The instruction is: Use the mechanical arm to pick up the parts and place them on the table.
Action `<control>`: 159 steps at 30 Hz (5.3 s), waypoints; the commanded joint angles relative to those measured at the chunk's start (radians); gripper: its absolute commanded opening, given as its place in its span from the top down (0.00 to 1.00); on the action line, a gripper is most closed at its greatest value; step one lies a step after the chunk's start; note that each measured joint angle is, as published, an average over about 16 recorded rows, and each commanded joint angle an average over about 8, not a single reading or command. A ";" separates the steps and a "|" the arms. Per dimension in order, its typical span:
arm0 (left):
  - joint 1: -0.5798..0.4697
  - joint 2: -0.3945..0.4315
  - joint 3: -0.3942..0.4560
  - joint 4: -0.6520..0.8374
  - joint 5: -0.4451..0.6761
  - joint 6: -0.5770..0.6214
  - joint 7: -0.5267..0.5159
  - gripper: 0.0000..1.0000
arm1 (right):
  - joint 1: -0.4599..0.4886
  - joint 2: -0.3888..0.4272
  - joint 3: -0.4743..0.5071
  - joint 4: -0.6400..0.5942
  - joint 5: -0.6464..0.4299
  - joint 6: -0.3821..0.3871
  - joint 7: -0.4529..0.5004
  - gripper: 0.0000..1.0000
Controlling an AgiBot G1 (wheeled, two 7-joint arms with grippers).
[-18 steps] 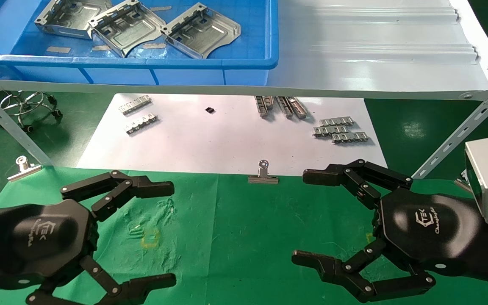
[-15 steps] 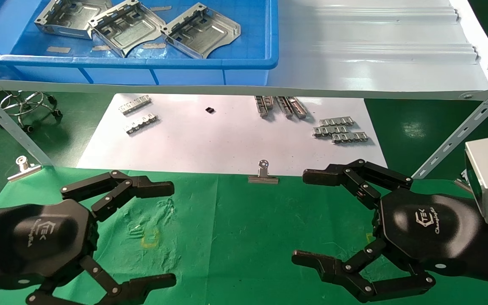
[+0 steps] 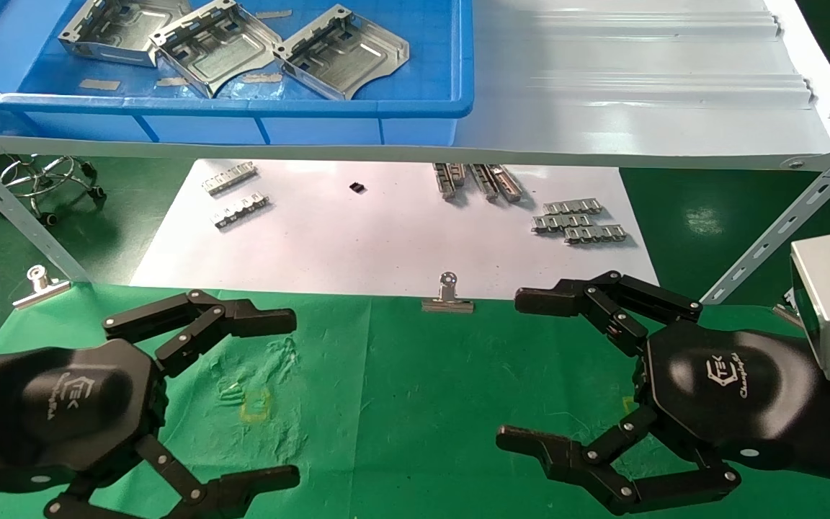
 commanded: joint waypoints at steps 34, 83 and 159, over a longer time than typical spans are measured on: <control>-0.602 0.290 0.132 0.594 0.363 -0.276 0.052 0.00 | 0.000 0.000 0.000 0.000 0.000 0.000 0.000 1.00; -0.995 0.531 0.285 1.278 0.666 -0.627 0.260 1.00 | 0.000 0.000 0.000 0.000 0.000 0.000 0.000 1.00; -0.718 0.131 0.580 0.692 0.415 0.096 0.783 1.00 | 0.000 0.000 0.000 0.000 0.000 0.000 0.000 1.00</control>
